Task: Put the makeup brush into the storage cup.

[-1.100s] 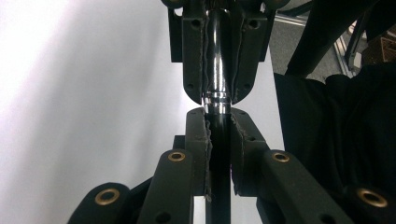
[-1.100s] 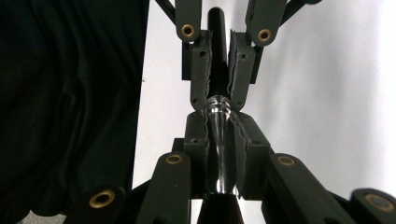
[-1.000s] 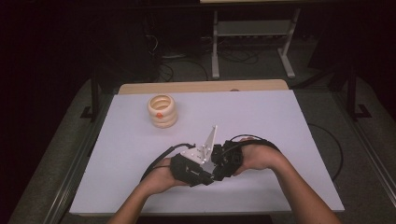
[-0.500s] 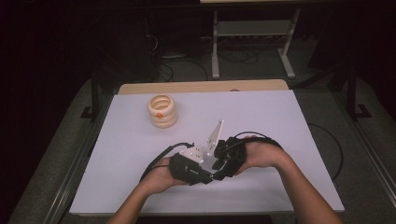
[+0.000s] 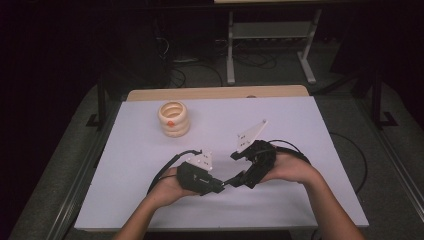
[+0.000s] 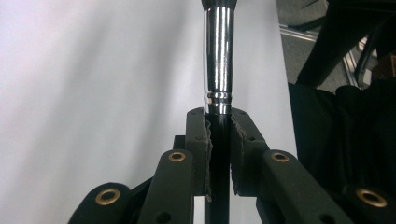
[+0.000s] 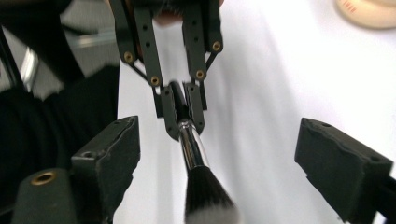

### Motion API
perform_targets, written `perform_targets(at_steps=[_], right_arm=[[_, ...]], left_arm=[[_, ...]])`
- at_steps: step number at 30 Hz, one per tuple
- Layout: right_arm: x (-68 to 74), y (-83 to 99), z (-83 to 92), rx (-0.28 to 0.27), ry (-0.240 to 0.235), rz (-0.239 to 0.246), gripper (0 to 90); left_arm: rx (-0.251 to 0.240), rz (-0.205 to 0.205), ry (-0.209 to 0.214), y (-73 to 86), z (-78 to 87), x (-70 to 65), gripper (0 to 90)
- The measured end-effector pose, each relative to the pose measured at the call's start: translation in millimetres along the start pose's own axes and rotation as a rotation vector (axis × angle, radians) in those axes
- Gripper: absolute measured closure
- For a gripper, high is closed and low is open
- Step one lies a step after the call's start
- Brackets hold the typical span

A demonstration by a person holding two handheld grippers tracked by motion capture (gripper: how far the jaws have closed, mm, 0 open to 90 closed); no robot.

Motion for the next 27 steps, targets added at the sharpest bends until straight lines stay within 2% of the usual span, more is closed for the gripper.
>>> perform_targets(at_steps=[2, 4, 5, 7, 10, 15, 17, 18, 20, 23, 27], right_arm=[[-4.1, 1.2, 0.8, -0.028, 0.043, -0.034, 8.8], [-9.5, 3.5, 1.3, -0.039, 0.083, -0.044, 5.4], [-9.7, 3.3, 3.0, -0.056, 0.095, -0.073, 4.9], [-12.7, 5.5, 4.5, -0.080, 0.115, -0.088, 2.8], [-14.5, 11.7, 4.5, -0.081, 0.149, -0.094, 1.2], [-19.9, 20.1, 8.1, -0.124, 0.199, -0.141, 0.8], [-20.3, 21.1, 10.4, -0.153, 0.207, -0.188, 0.8], [-21.1, 22.1, 11.1, -0.160, 0.213, -0.197, 0.8], [-21.4, 23.7, 12.2, -0.172, 0.228, -0.200, 0.8], [-21.8, 26.2, 12.5, -0.184, 0.262, -0.204, 0.8], [-19.0, 29.8, 12.2, -0.212, 0.276, -0.229, 0.8]], left_arm=[[-0.011, 0.009, -0.003, 0.5, 1.7, 1.1, 79.8], [-0.014, 0.017, -0.008, 2.1, 3.1, 1.9, 79.7], [-0.018, 0.019, -0.010, 2.5, 3.7, 2.7, 79.7], [-0.021, 0.025, -0.021, 3.9, 5.0, 4.8, 79.7], [-0.035, 0.037, -0.031, 5.5, 7.5, 7.3, 79.7], [-0.064, 0.053, -0.053, 7.3, 12.9, 11.1, 79.7], [-0.075, 0.061, -0.067, 8.4, 15.6, 12.7, 79.7], [-0.088, 0.074, -0.071, 8.8, 16.4, 12.4, 79.7], [-0.103, 0.072, -0.082, 9.7, 18.9, 14.1, 79.7], [-0.129, 0.088, -0.102, 10.7, 22.5, 15.3, 79.6], [-0.174, 0.101, -0.140, 9.8, 28.2, 17.8, 79.7]])
Point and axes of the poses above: each handheld gripper's, and its own axes: z roughly backward along the jaws, y roughly out of its underside, x roughly to its left, the point moved 9 cm from there along -z, roughly forward along the jaws, and after that the axes turned 8 degrees about y, right-handed, at the moved point
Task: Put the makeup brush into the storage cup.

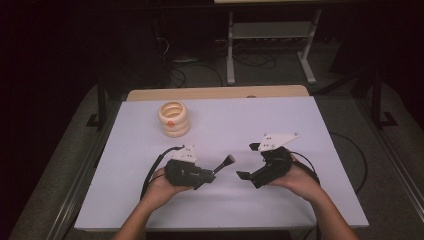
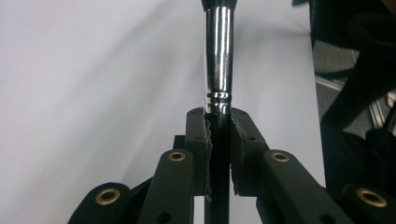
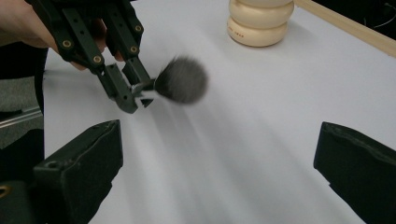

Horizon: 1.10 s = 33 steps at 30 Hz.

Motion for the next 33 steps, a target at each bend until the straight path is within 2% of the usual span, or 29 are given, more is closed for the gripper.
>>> perform_targets(at_steps=[6, 13, 22, 25, 27, 29, 33], right_arm=[[-0.3, 6.8, 2.2, -0.025, 0.034, -0.036, 0.8], [-7.1, 16.6, 8.1, -0.063, 0.077, -0.088, 0.8], [-18.9, 31.2, 16.0, -0.127, 0.153, -0.165, 0.9], [-23.0, 35.8, 18.1, -0.141, 0.179, -0.175, 0.9], [-23.5, 39.6, 21.0, -0.150, 0.181, -0.199, 0.9], [-24.8, 43.0, 23.1, -0.157, 0.204, -0.197, 0.9], [-25.6, 49.7, 27.3, -0.161, 0.221, -0.214, 0.9]], left_arm=[[-0.046, 0.005, -0.044, -3.2, 9.7, 5.5, 79.7], [-0.119, 0.035, -0.102, -6.9, 18.8, 11.9, 79.7], [-0.185, 0.045, -0.181, -7.4, 34.6, 22.3, 79.7], [-0.205, 0.050, -0.200, -7.3, 41.3, 25.9, 79.7], [-0.227, 0.057, -0.215, -7.8, 45.3, 27.9, 79.7], [-0.234, 0.057, -0.226, -7.6, 48.7, 30.1, 79.7], [-0.255, 0.067, -0.246, -7.1, 54.5, 33.3, 79.7]])
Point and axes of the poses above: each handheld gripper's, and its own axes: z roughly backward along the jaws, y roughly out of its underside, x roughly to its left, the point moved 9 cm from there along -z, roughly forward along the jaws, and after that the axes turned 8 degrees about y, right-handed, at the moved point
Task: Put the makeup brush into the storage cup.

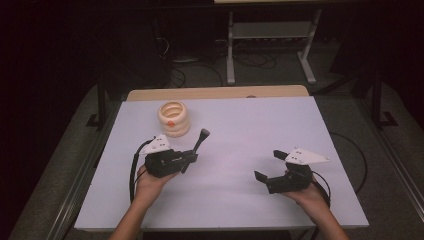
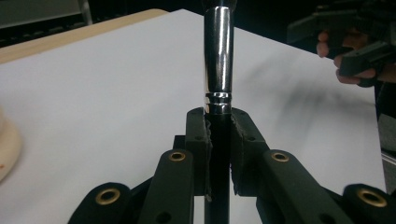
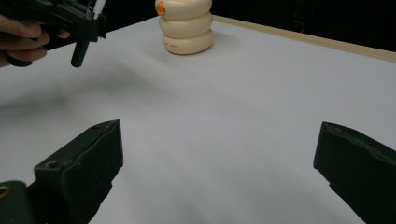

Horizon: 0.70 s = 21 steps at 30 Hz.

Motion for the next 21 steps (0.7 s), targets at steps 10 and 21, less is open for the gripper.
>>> perform_targets(at_steps=[10, 21], right_arm=[[-7.9, 12.2, 5.5, -0.016, 0.043, -0.018, 0.9], [-17.5, 7.9, 9.5, -0.057, 0.083, -0.038, 0.9]], left_arm=[[-0.058, 0.019, -0.044, -6.3, 14.9, 13.4, 79.6], [-0.104, 0.009, -0.084, -18.6, 25.4, 23.9, 79.6]])
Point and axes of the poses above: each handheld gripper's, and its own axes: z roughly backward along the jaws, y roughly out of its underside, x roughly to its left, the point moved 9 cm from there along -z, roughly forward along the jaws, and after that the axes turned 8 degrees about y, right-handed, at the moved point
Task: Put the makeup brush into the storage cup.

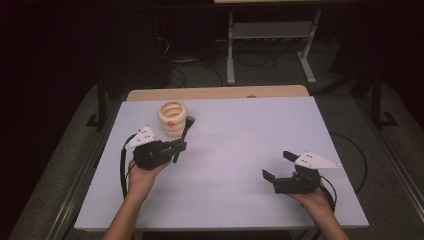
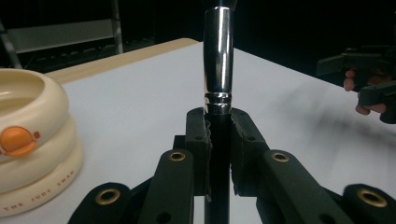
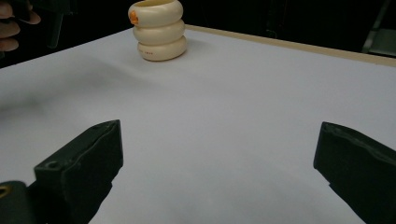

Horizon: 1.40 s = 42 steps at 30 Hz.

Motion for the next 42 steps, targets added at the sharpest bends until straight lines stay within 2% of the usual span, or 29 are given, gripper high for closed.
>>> perform_targets(at_steps=[7, 10, 17, 25, 42], right_arm=[[2.5, -0.5, 0.5, 0.003, 0.000, -0.010, 0.9], [2.4, -1.7, 1.9, -0.003, -0.001, 0.002, 0.9], [1.0, -3.5, 4.1, -0.015, 0.010, -0.002, 0.9], [1.1, -4.4, 4.3, -0.020, 0.014, -0.002, 0.9], [1.2, -5.2, 4.9, -0.025, 0.021, 0.009, 0.9]], left_arm=[[-0.021, -0.002, -0.027, -6.4, 4.5, 7.2, 79.5], [-0.035, -0.002, -0.038, -11.6, 6.9, 11.3, 79.6], [-0.039, -0.018, -0.058, -22.8, 9.0, 21.2, 79.6], [-0.070, -0.033, -0.067, -37.0, 9.5, 27.5, 79.5], [-0.090, -0.039, -0.094, -49.4, 8.1, 44.3, 79.5]])
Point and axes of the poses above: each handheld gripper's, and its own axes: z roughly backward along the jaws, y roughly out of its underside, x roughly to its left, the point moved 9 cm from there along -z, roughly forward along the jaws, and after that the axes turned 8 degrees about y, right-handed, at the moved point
